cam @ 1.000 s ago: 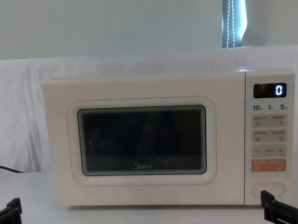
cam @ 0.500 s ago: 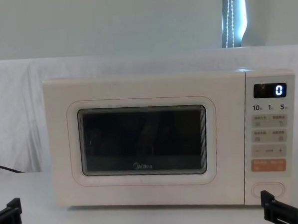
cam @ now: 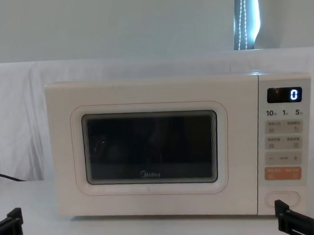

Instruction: Press the button to open the microwave door with one hand; close the microwave door with the other hand.

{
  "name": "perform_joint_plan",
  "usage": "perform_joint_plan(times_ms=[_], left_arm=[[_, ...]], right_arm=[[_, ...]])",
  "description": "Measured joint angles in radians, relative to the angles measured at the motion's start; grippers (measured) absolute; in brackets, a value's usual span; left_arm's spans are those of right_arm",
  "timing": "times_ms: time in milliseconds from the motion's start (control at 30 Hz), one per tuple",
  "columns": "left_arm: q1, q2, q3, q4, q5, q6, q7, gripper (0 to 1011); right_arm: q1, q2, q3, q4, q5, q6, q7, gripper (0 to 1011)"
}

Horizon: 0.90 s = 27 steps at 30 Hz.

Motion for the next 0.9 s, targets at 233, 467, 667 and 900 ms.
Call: perform_joint_plan(times_ms=[233,467,667,900], left_arm=[[0.000,0.000,0.000,0.000,0.000,0.000,0.000,1001],[0.000,0.000,0.000,0.000,0.000,0.000,0.000,1001],[0.000,0.000,0.000,0.000,0.000,0.000,0.000,1001],[0.000,0.000,0.000,0.000,0.000,0.000,0.000,1001]], right_arm=[[0.000,0.000,0.000,0.000,0.000,0.000,0.000,1002],[0.000,0.000,0.000,0.000,0.000,0.000,0.000,1002],[0.000,0.000,0.000,0.000,0.000,0.000,0.000,1002],[0.000,0.000,0.000,0.000,0.000,0.000,0.000,1002]])
